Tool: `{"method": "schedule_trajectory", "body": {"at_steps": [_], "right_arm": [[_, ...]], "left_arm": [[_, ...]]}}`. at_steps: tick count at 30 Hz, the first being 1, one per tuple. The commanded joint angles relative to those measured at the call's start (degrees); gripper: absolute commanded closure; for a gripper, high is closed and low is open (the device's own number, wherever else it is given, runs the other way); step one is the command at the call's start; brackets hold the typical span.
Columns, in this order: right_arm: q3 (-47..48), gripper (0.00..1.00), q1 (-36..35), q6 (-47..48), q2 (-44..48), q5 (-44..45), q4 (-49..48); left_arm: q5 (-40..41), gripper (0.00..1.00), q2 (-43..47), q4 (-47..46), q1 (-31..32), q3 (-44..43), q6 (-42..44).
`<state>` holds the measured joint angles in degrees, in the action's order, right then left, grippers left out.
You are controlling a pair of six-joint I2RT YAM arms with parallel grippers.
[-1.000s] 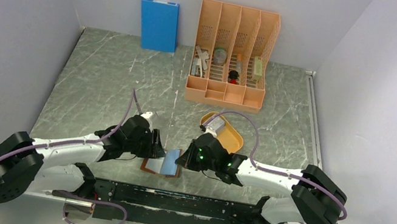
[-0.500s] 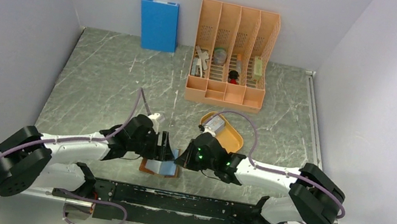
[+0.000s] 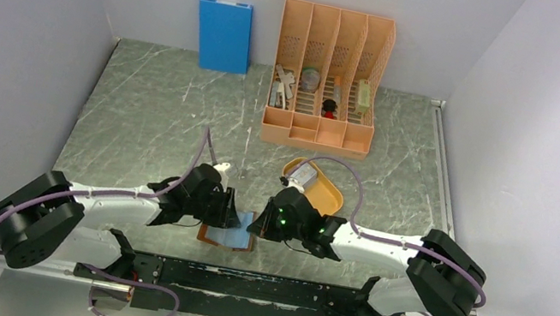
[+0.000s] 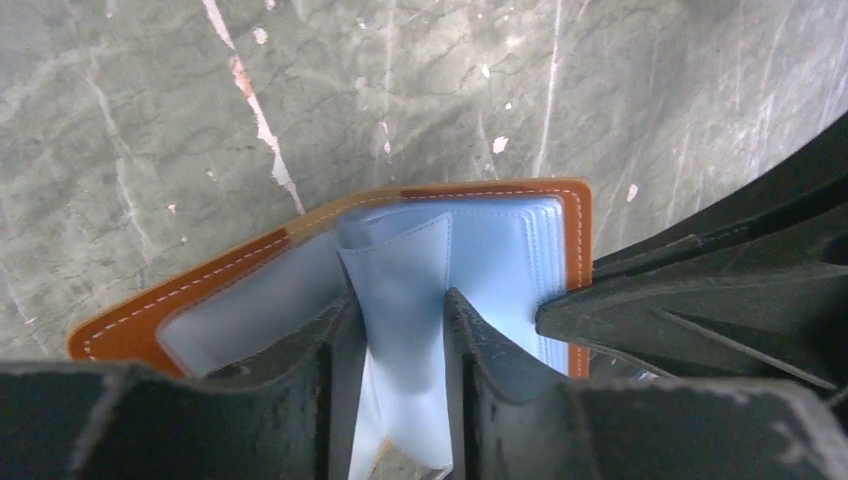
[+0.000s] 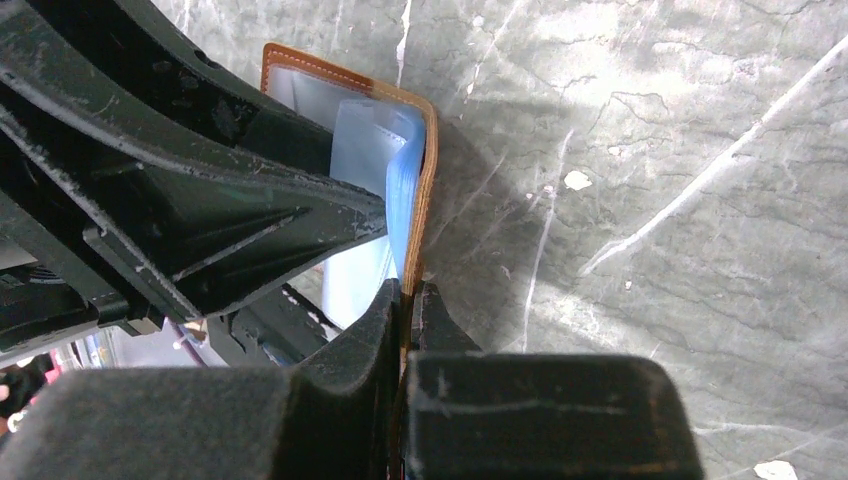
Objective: Put the credit cards into the card holder
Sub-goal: Open the card holder at the center of the board.
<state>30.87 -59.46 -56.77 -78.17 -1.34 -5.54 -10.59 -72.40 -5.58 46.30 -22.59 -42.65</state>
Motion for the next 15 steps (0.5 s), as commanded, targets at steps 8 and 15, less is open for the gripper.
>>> {"method": "schedule_trajectory", "body": {"at_steps": [8,15], "right_arm": [[1.6,1.00,0.2,0.7,-0.3,0.7,0.4],[2.1,1.00,0.2,0.8,-0.3,2.8,2.2]], "left_arm": [[3.9,0.70,1.7,3.1,0.6,0.3,0.1],[6.7,0.60,3.9,7.4,0.6,-0.8,0.1]]}}
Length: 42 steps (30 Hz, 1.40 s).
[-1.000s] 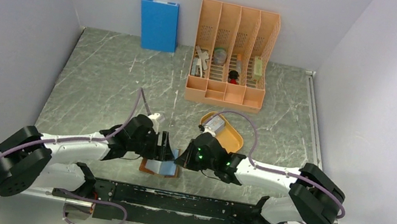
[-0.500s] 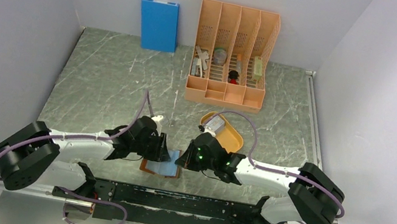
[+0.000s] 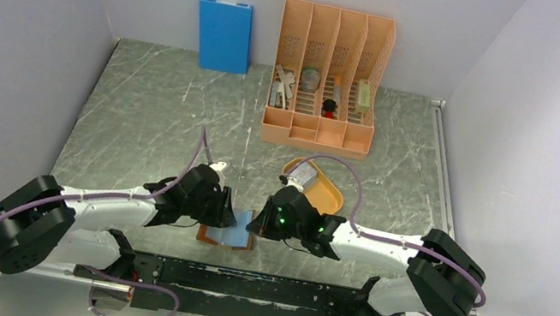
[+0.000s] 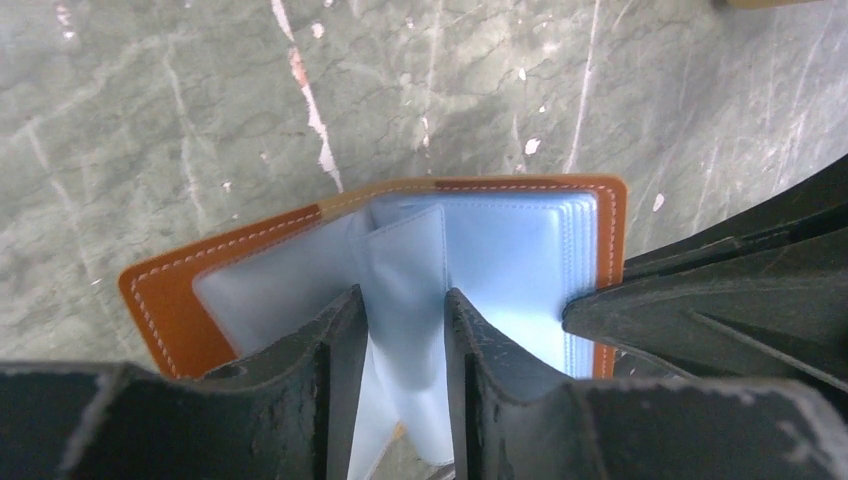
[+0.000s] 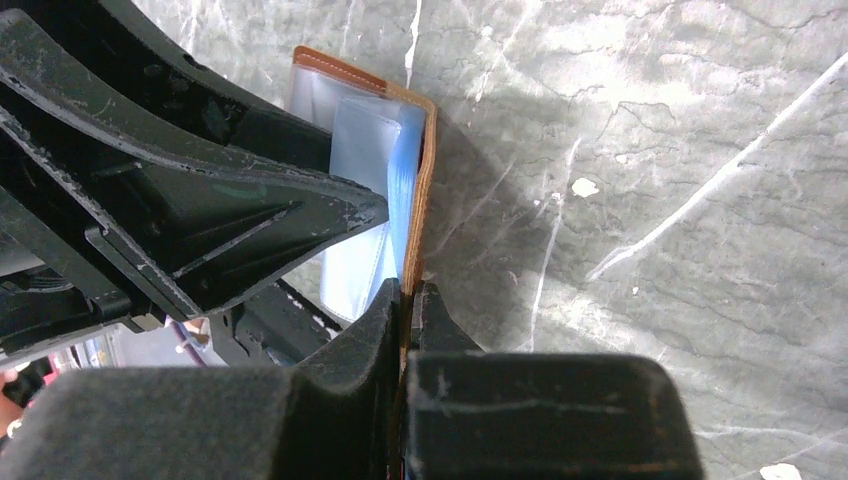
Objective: Put the credit cards into the card holder
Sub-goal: Open the card holder at the center of the board.
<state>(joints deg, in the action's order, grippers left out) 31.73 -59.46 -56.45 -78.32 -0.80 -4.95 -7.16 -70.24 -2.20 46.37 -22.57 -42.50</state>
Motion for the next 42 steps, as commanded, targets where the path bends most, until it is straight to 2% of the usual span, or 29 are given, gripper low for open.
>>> {"method": "schedule_trajectory", "body": {"at_steps": [1,7,21,23,27,29,36,42], "right_arm": [[1.2,1.00,0.2,0.5,0.0,2.4,1.7],[1.3,1.00,0.1,0.7,0.4,3.5,2.7],[1.6,1.00,0.0,1.3,0.4,3.3,2.8],[1.7,1.00,0.0,1.3,0.3,3.2,2.7],[2.0,1.00,-0.1,1.4,0.1,2.9,2.4],[2.2,1.00,-0.1,1.6,-0.2,2.7,2.1],[3.0,1.00,-0.3,1.7,-1.3,2.6,1.8],[3.2,1.00,-0.4,1.8,-1.3,2.6,2.0]], "left_arm": [[3.7,0.59,2.1,4.8,0.6,-1.0,0.0],[6.3,0.54,3.9,8.4,0.5,-2.5,0.5],[10.4,0.55,6.3,13.6,0.5,-5.3,2.3],[10.1,0.51,7.7,13.5,0.6,-5.5,2.5],[7.8,0.35,10.1,11.8,0.6,-6.0,3.1],[5.6,0.31,9.9,10.8,0.6,-6.5,3.3],[1.7,0.26,6.3,7.9,1.0,-7.2,3.7],[1.5,0.24,2.9,6.6,2.0,-7.7,4.3]]}}
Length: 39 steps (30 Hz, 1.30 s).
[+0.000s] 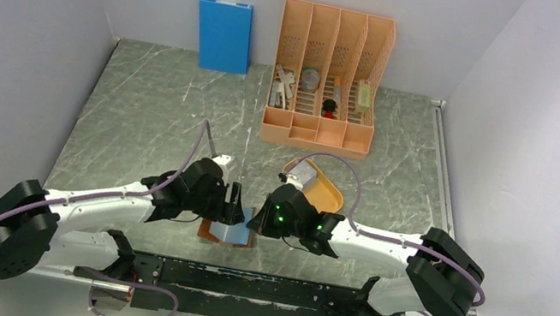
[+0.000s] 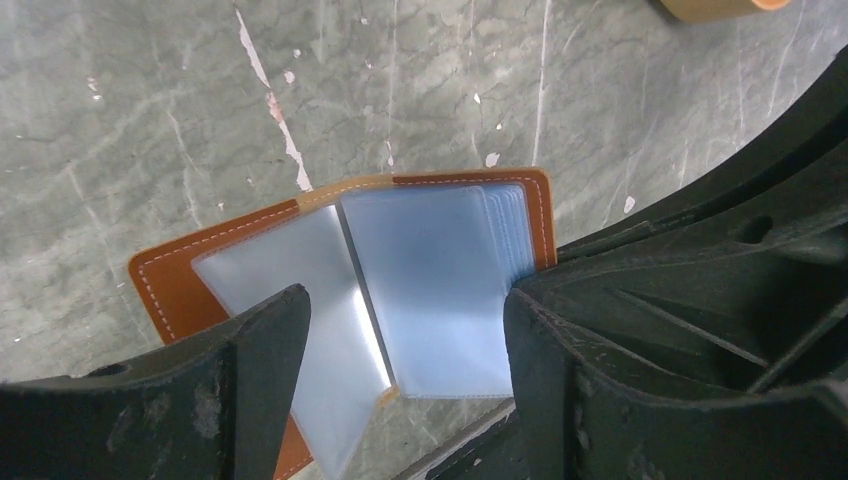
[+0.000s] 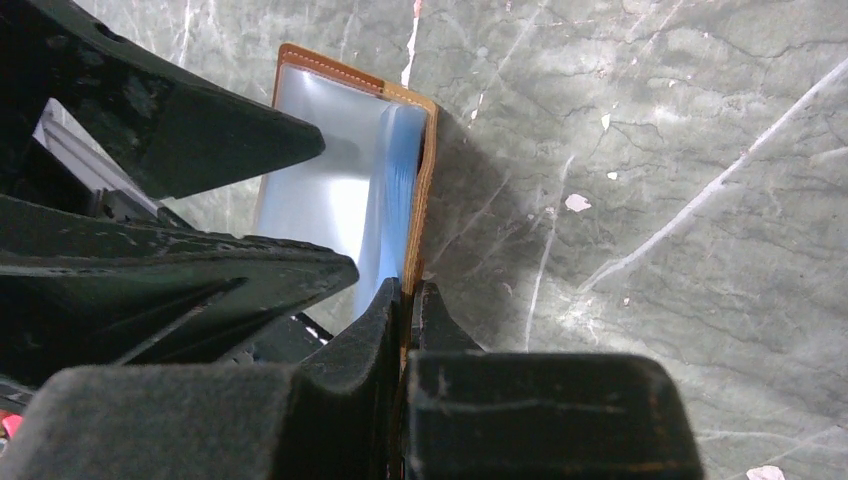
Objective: Put the credit cards into the card holder
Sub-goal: Open the card holder at the center of the board.
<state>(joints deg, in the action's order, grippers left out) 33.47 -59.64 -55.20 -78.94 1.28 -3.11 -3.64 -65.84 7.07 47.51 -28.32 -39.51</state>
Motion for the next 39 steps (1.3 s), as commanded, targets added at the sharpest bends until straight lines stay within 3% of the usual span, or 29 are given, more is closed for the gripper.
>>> {"method": "schedule_trajectory", "body": {"at_steps": [1,13,33,35,36,39], "right_arm": [[1.4,1.00,-0.2,0.5,-0.7,0.6,0.2],[1.3,1.00,-0.3,0.6,-0.9,0.3,0.1],[1.0,1.00,-0.2,0.7,-0.7,0.7,0.6],[0.9,1.00,-0.3,0.8,-0.6,0.7,0.7],[0.9,1.00,-0.2,0.7,-0.5,0.7,0.8],[0.8,1.00,-0.2,0.7,-0.3,0.9,0.8]], "left_arm": [[-2.1,0.24,-1.8,-2.9,1.0,-2.0,1.4],[-1.2,0.31,-5.0,-3.5,2.2,-1.9,1.5],[4.8,0.87,-7.5,-1.1,2.3,1.0,2.1],[5.5,0.85,-6.5,-0.6,2.3,0.9,1.7],[5.8,0.79,-5.4,-0.5,2.3,0.9,1.3],[6.4,0.47,-0.5,0.3,2.3,0.6,0.1]]}}
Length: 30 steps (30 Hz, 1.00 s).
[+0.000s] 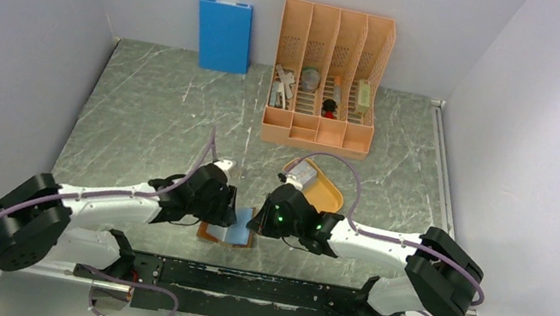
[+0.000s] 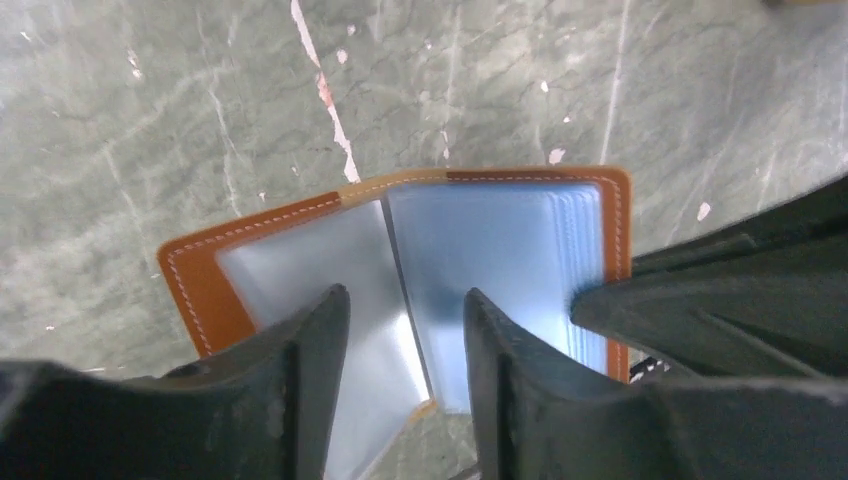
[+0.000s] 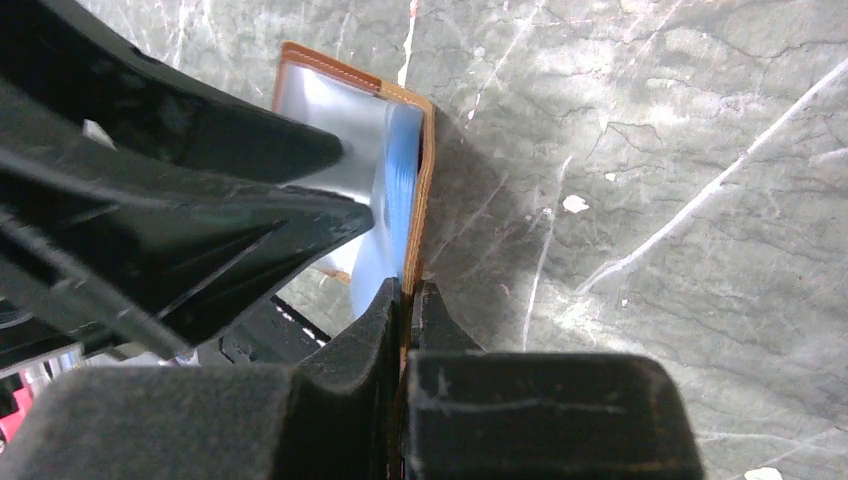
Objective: Put the credit cards into the card holder
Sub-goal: Open the card holder at the center of the board.
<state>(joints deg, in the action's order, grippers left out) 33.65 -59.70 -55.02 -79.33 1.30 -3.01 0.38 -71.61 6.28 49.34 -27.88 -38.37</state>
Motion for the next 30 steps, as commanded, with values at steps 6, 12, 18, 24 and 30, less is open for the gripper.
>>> {"method": "schedule_trajectory", "body": {"at_steps": [6,12,18,24,30], "right_arm": [[0.6,1.00,-0.2,0.5,-0.4,0.8,0.1],[0.4,1.00,-0.2,0.3,-0.4,0.7,-0.3],[0.4,1.00,-0.2,0.3,-0.2,0.8,-0.1],[0.5,1.00,-0.2,0.4,-0.2,0.6,-0.1],[0.5,1.00,-0.2,0.4,-0.1,0.5,-0.2]], "left_arm": [[-0.9,0.27,8.6,0.6,0.5,-2.3,-1.3],[-5.1,0.26,4.0,-2.0,0.6,-1.6,-0.8],[-4.9,0.28,1.0,-2.8,0.9,-1.4,-0.2],[-4.0,0.31,-1.9,-3.3,1.3,-0.7,0.1],[-2.4,0.40,-3.9,-3.7,1.5,0.6,0.4]]}}
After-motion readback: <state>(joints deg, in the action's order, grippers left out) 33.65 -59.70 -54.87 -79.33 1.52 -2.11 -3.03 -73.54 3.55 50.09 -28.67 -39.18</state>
